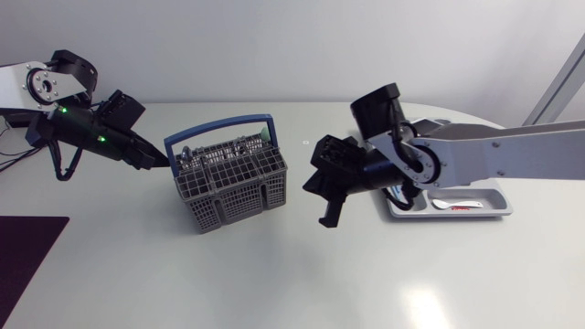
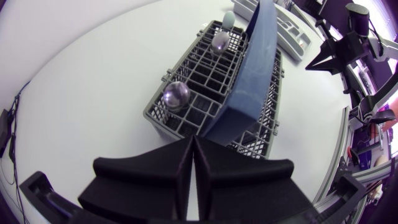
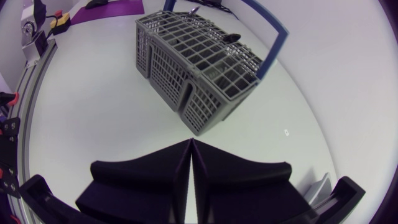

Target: Unload the cutlery basket into the drawer organizer.

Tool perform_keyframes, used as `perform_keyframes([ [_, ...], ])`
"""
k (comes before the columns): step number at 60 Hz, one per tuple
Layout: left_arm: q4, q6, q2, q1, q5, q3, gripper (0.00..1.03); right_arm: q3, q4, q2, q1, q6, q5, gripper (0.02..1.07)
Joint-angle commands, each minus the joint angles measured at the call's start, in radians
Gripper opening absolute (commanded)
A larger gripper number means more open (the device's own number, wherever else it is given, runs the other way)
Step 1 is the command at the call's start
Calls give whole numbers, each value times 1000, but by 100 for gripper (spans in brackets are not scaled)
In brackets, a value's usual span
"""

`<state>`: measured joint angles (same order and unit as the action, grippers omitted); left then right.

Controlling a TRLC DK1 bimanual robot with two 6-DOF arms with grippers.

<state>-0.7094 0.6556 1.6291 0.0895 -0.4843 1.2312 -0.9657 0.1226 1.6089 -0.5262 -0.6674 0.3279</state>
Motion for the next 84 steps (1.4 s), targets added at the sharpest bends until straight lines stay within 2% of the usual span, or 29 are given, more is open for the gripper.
perform_keyframes([
  [1,7,15,12,-16,-31,-24,3,-45,-23,59,-29,45,22,10],
  [17,7,7,-9,-60,-66,-50,3,-136,-98,186,-77,68,23,10],
  [32,8,6,-40,-91,-69,-79,3,-154,-282,207,-60,169,26,10],
  [43,8,4,-44,-91,-71,-93,3,-214,-294,306,-60,183,26,10],
  [49,8,7,-54,-86,-71,-96,3,-245,-256,338,-64,178,25,10],
  [59,8,7,-57,-88,-73,-93,3,-148,-345,190,-47,207,19,10],
  [64,8,6,-57,-93,-74,-93,3,-108,-316,86,-38,210,30,10],
  [71,8,3,-57,-102,-74,-90,3,-57,-224,-4,0,206,96,10],
  [84,8,-13,-69,-134,-74,-91,3,48,-189,34,12,129,131,10],
])
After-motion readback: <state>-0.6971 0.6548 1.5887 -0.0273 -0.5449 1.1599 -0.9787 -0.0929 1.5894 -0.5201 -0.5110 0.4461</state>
